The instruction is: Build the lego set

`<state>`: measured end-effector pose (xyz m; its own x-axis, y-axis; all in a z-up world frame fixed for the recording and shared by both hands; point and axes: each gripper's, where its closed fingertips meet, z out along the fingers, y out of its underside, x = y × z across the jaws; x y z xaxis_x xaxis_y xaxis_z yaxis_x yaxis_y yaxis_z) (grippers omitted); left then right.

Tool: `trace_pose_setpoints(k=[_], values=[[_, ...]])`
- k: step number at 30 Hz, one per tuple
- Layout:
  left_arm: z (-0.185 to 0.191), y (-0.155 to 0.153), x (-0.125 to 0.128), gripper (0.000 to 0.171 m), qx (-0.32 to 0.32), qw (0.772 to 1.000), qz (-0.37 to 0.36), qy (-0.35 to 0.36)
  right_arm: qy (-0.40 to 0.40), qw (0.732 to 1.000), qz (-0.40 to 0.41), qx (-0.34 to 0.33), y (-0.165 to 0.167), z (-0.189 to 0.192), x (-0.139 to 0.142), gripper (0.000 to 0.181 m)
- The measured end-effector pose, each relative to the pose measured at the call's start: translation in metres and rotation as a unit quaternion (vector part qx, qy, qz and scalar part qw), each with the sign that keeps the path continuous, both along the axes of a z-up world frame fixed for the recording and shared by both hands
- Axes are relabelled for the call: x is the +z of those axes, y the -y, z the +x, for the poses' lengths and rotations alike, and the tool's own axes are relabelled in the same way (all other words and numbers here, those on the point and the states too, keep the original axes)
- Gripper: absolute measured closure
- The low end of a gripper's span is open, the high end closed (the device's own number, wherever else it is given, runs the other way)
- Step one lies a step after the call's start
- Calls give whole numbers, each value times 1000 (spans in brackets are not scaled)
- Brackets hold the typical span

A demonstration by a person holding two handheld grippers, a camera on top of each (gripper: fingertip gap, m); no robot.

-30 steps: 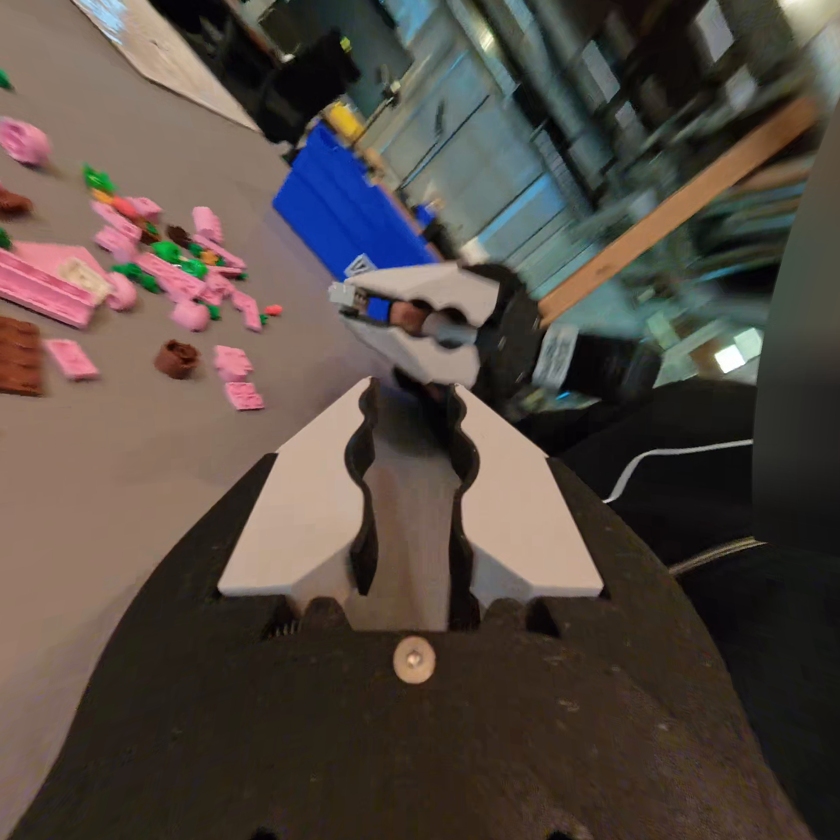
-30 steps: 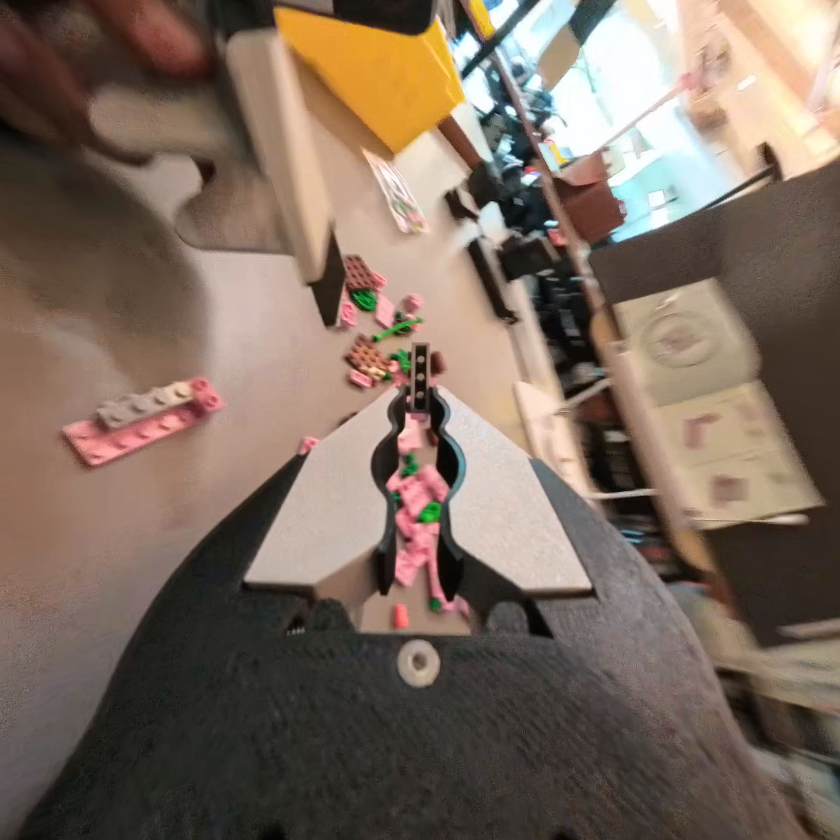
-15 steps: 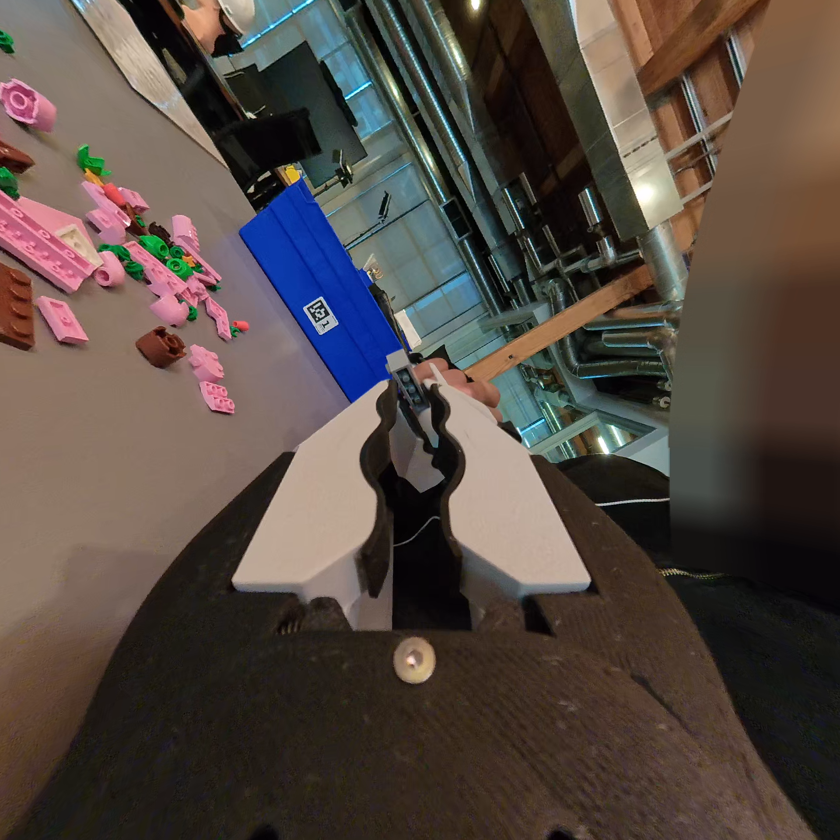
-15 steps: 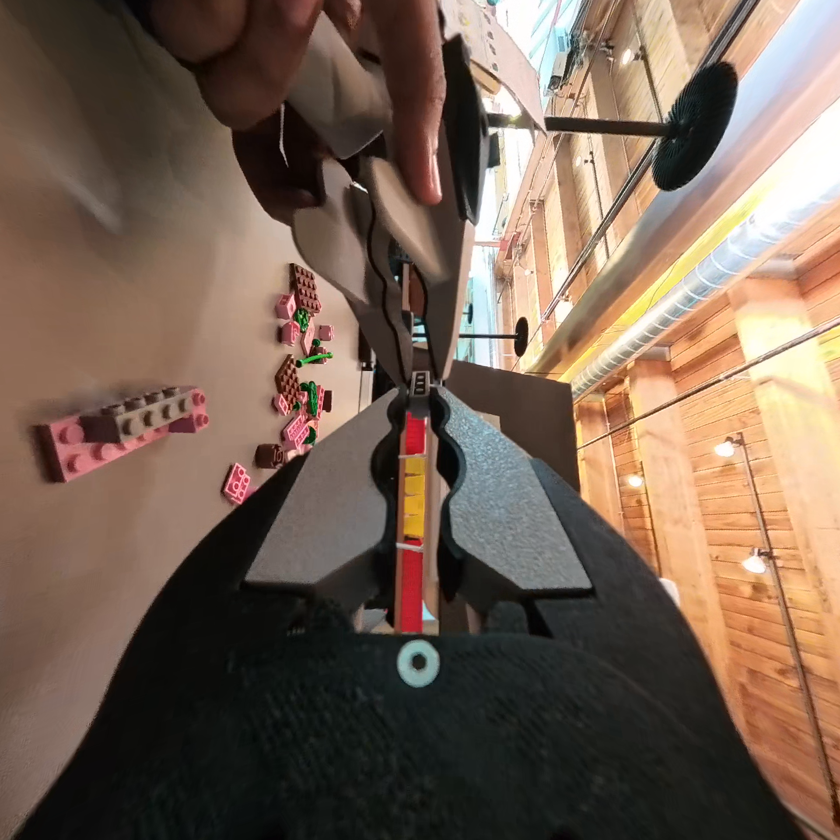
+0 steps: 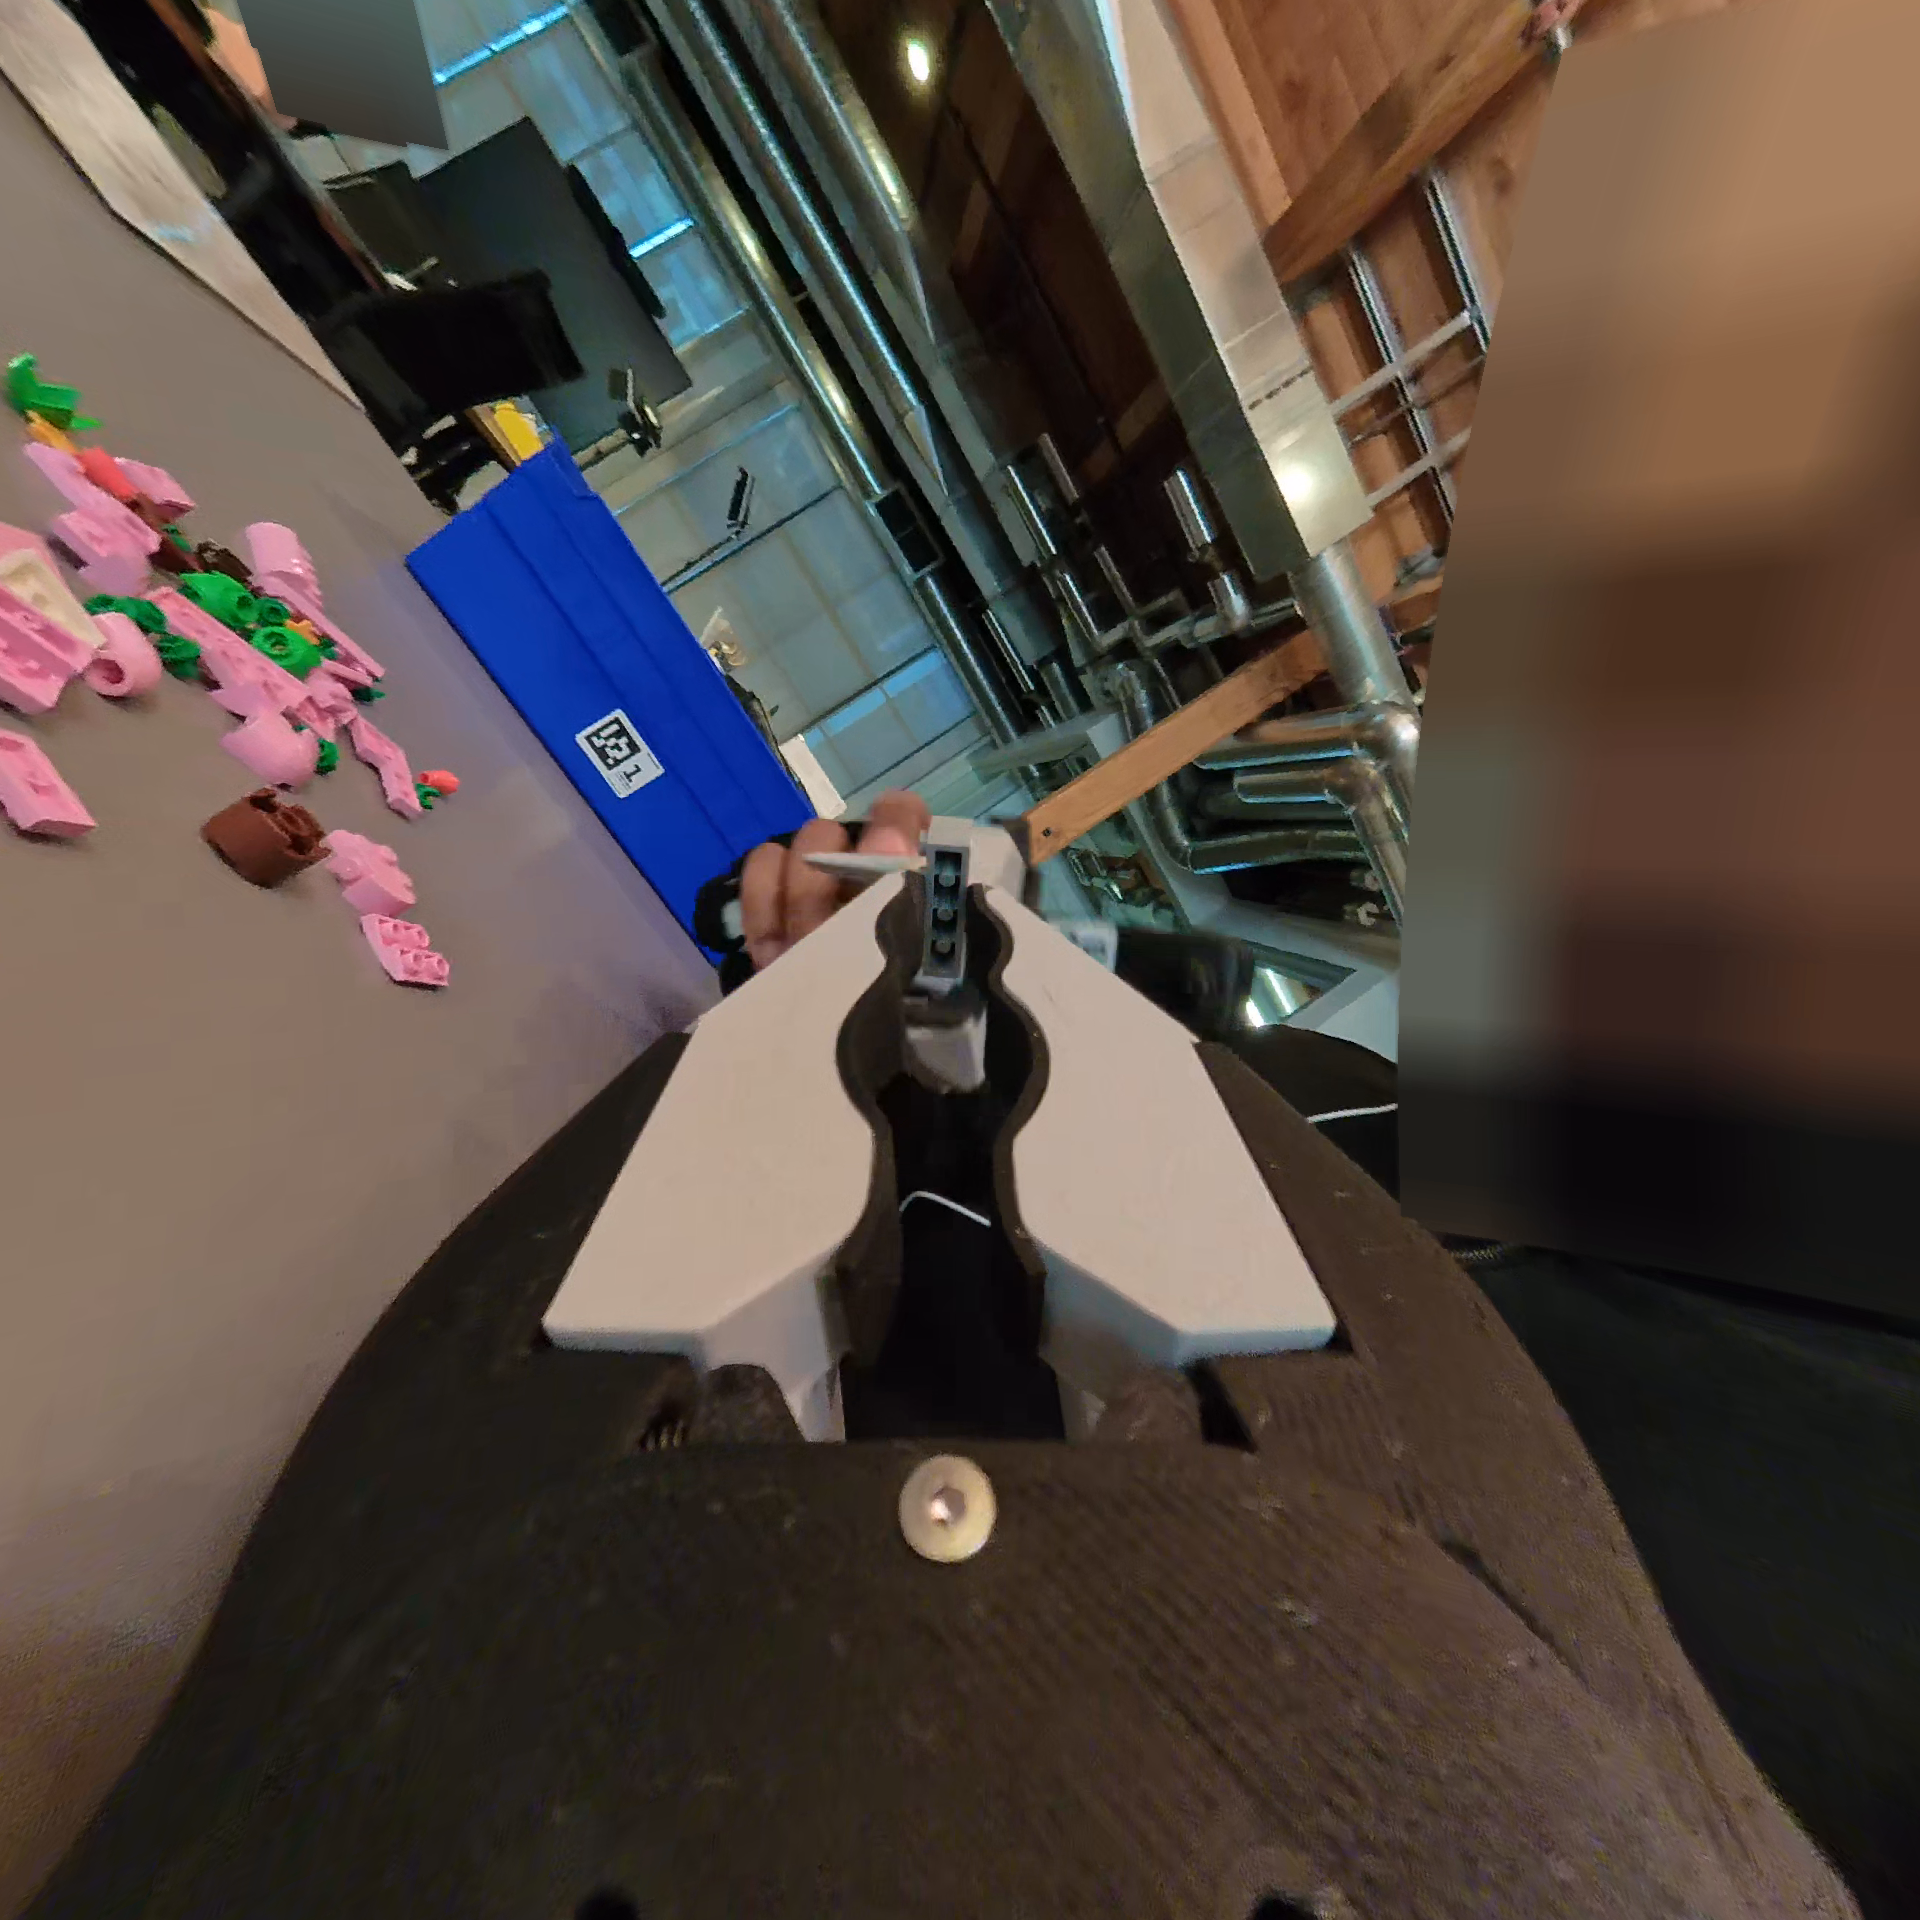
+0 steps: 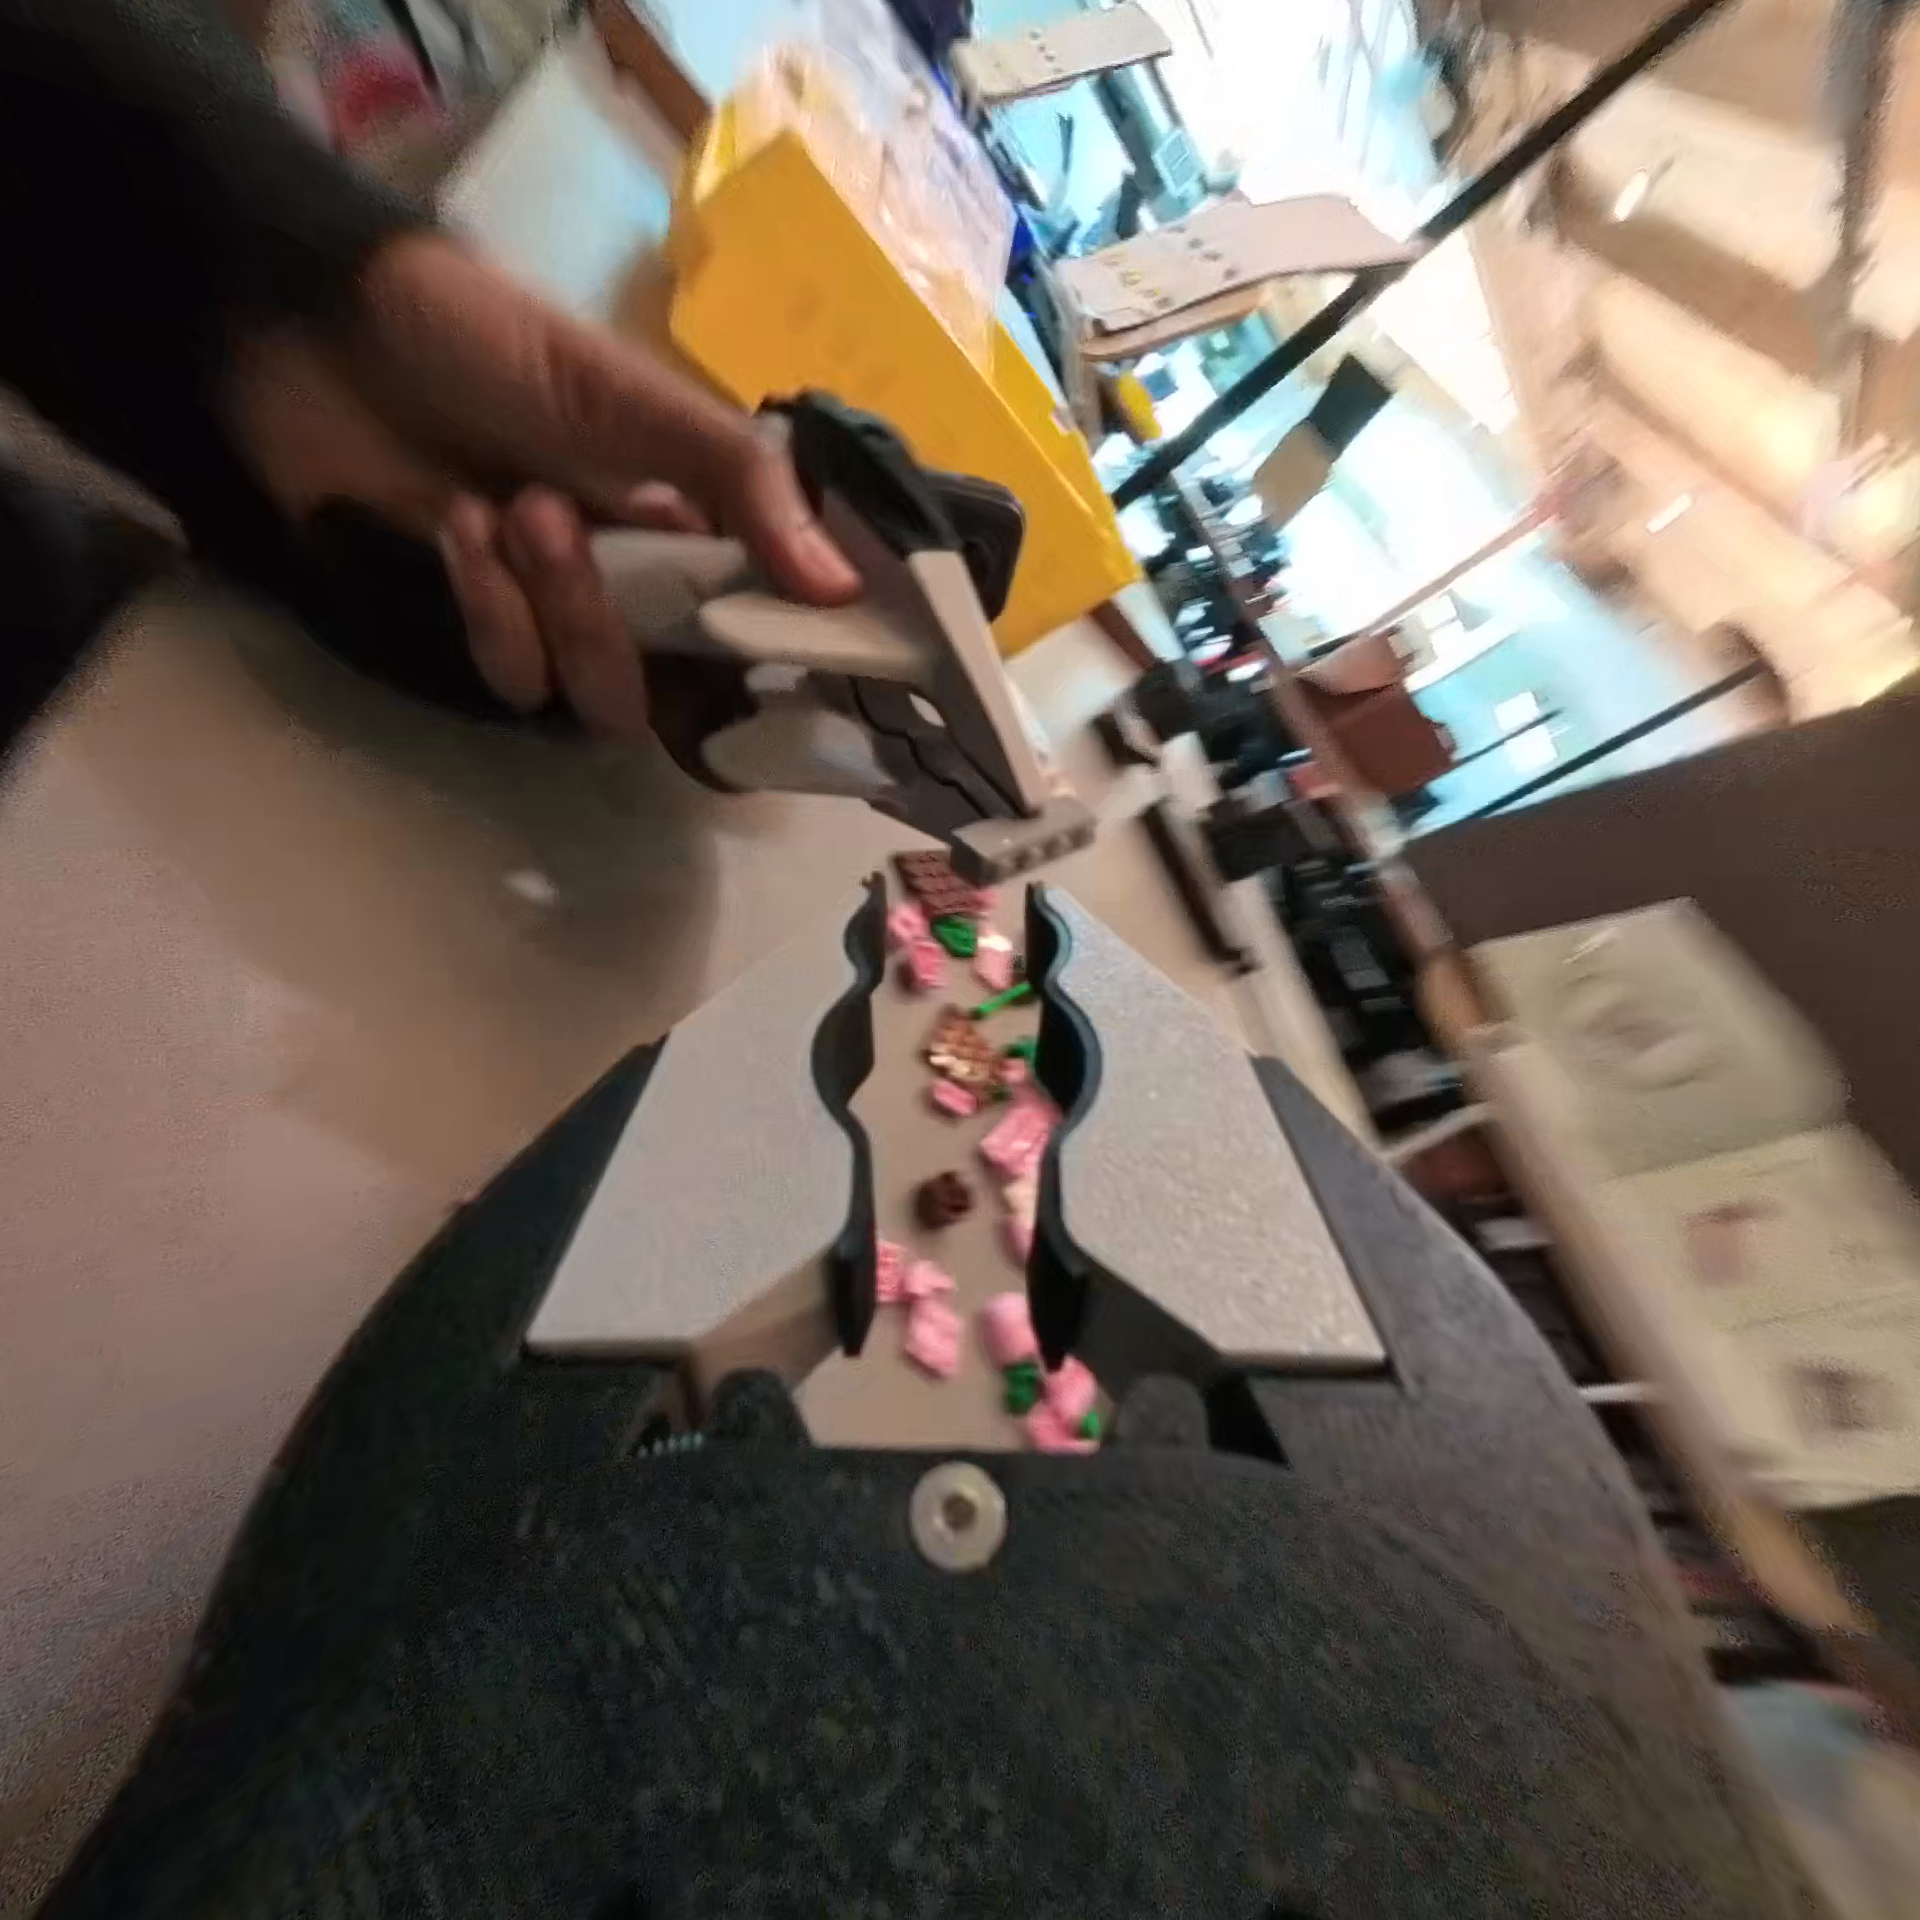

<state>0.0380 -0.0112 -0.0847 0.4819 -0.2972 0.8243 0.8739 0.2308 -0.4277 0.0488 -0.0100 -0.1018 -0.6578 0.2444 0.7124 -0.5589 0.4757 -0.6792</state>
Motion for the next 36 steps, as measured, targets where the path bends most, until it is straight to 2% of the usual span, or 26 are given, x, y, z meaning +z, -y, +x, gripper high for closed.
trace_pose_setpoints(k=[1,3,7,9,11,14,18,26,29,31,34,36], values=[[2,-1,0,167,-3,1000,-2,-8,71,997,-34,12,-4,-2,3,157],[4,-3,0,167,2,999,-20,-34,214,971,-99,49,-10,-2,10,157],[10,-9,-3,168,21,992,-72,-105,447,866,-200,102,-21,-6,20,168],[12,-13,-6,168,33,984,-103,-139,491,832,-229,118,-24,-7,25,167],[14,-16,-8,167,42,977,-127,-167,496,828,-235,117,-24,-9,24,168],[16,-19,-10,167,48,971,-142,-188,499,837,-195,112,-18,-2,11,167],[15,-18,-9,167,49,971,-138,-189,498,845,-162,109,-11,4,1,169],[13,-20,-12,166,53,969,-151,-188,495,849,-154,104,-14,3,1,174],[13,-26,-24,146,72,940,-229,-242,502,844,-166,86,-24,-8,2,174],[14,-29,-35,129,90,903,-300,-293,511,840,-173,60,-34,-18,-3,174],[17,-30,-56,119,95,844,-400,-344,566,810,-155,11,-43,-20,-21,174],[23,-29,-64,118,83,837,-420,-340,601,788,-126,-32,-48,-13,-38,174]])
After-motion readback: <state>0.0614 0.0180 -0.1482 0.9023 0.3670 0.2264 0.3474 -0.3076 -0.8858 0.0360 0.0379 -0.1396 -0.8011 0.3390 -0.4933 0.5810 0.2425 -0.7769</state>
